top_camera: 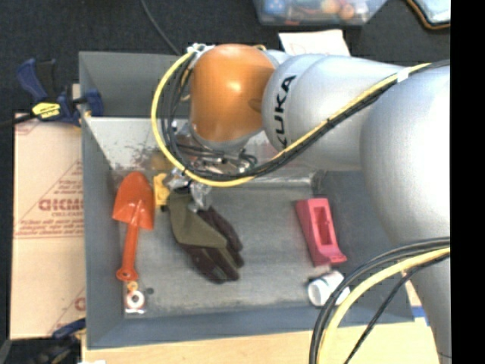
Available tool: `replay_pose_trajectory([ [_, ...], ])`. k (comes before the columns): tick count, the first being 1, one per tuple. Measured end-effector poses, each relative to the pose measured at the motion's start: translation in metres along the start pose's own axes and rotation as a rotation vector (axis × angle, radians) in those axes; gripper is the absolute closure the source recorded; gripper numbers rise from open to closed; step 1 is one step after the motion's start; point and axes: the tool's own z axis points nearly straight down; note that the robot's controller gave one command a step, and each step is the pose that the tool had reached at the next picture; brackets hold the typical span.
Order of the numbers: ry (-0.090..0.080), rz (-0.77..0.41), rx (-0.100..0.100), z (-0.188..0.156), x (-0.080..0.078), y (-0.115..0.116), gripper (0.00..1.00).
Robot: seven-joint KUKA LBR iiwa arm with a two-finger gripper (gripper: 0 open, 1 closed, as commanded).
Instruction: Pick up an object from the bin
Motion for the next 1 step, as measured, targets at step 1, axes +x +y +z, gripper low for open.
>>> replay_pose_trajectory([
  [1,-0.004,0.003,0.002,-0.0205,-0.0007,-0.0009,1.00],
])
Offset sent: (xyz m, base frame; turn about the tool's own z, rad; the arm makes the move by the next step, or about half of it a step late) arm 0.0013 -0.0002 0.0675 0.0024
